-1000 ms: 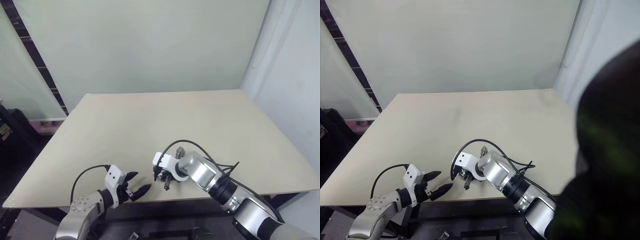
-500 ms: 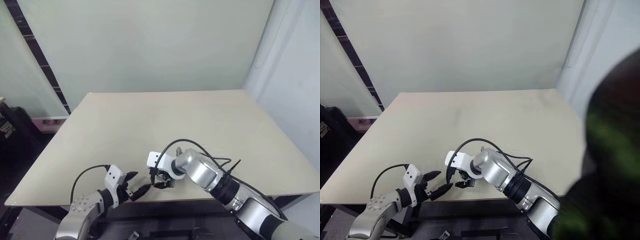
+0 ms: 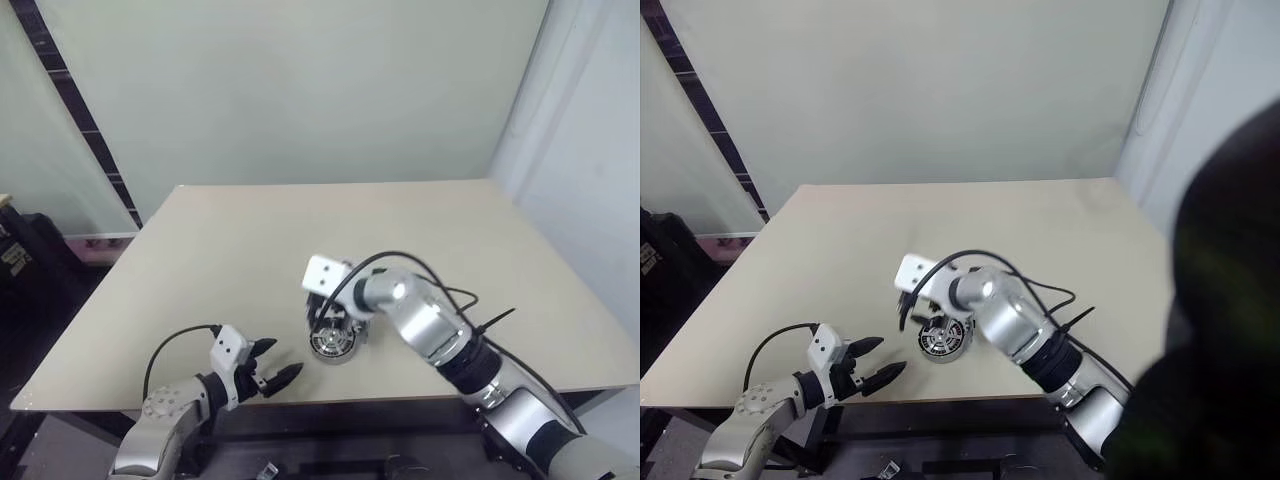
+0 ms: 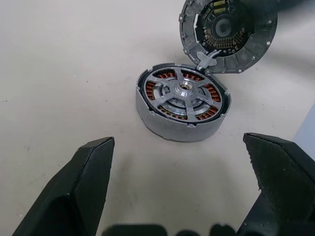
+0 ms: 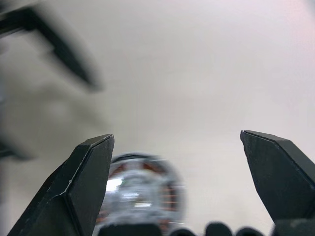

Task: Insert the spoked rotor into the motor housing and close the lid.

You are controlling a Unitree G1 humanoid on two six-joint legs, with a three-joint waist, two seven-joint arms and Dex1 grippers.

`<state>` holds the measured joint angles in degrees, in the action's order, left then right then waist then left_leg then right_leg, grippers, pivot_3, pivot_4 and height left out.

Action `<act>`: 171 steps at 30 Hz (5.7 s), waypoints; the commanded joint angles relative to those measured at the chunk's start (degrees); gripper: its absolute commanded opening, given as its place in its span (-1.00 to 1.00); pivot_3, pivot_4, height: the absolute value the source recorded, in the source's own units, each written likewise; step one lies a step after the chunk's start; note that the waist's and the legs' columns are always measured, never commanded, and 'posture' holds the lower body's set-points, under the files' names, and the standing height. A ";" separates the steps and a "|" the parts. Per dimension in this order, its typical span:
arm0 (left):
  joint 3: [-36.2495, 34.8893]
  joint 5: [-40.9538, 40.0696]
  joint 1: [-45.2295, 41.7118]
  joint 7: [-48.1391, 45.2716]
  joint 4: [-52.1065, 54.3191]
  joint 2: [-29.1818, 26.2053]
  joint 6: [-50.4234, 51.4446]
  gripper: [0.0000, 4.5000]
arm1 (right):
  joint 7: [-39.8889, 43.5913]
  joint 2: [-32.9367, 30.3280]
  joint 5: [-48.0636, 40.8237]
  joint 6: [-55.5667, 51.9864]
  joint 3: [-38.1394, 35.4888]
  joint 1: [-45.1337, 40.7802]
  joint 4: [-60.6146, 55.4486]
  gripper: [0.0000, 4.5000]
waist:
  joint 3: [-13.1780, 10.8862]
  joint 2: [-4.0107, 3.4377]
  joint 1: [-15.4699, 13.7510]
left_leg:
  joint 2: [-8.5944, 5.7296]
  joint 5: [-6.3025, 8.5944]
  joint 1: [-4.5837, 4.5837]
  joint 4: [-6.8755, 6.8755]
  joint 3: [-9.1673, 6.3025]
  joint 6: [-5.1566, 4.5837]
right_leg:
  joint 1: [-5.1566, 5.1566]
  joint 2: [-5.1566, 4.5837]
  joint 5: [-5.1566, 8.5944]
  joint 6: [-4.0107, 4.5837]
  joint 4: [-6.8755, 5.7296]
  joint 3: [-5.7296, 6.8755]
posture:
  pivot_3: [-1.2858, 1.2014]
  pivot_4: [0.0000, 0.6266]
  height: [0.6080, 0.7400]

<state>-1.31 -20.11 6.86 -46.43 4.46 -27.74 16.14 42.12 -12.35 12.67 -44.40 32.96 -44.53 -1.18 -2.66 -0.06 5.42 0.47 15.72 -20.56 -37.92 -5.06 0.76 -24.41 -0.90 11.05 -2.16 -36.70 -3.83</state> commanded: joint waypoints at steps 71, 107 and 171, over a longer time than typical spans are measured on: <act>-3.22 -1.67 -1.28 -3.40 3.19 -5.44 -0.34 -0.99 | 15.06 3.72 -14.04 30.66 -12.57 4.66 36.13 1.00 | -0.04 -0.04 0.22 | 0.00 -0.01 0.03 0.03 0.09 -0.02 | 0.03 0.06 -0.04 -0.07 -0.03 -0.13 | 0.03 -1.00 1.00; -2.27 -1.41 -1.35 -3.23 3.57 -5.51 0.26 -1.00 | 6.87 9.53 -12.33 17.05 -14.10 5.44 31.94 0.45 | -0.04 -0.05 0.27 | 0.00 -0.01 0.07 0.01 0.08 -0.02 | 0.04 0.06 -0.06 -0.08 -0.09 -0.14 | 0.03 -1.00 1.00; 7.47 10.55 -19.32 -1.66 -27.60 8.22 -16.59 -1.00 | 4.62 5.65 -6.58 13.93 -6.31 6.13 32.25 0.45 | -0.01 -0.07 0.03 | -0.09 0.00 0.93 0.01 0.03 -0.02 | 0.96 0.04 0.00 -0.03 0.01 -0.17 | 0.03 -1.00 1.00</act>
<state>6.02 -9.97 -10.81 -47.76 -23.13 -19.41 1.17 46.52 -5.03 4.33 -29.82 25.79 -38.88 30.77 -2.67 -0.12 5.45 0.36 15.71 -19.64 -37.91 -5.05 0.74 -23.45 -0.86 11.05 -2.21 -36.68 -3.99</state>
